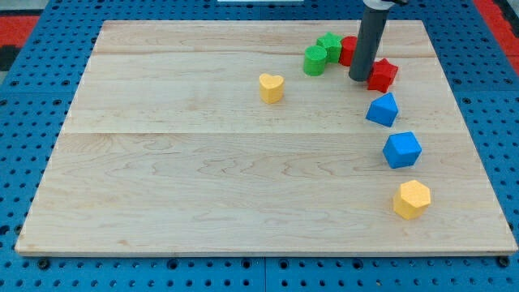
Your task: Separate green blocks from each other
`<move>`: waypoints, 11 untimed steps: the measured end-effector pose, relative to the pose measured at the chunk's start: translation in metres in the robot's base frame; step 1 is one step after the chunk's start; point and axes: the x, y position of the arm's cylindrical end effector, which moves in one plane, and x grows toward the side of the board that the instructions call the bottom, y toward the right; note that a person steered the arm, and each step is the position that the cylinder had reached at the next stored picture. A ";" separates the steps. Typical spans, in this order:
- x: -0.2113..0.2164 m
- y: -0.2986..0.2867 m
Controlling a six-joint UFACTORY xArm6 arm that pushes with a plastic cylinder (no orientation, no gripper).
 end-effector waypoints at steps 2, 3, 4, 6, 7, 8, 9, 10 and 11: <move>-0.009 -0.062; -0.038 -0.063; -0.042 -0.047; -0.053 -0.030; -0.071 -0.030; -0.081 -0.025; -0.082 0.009; -0.078 0.015; -0.085 0.018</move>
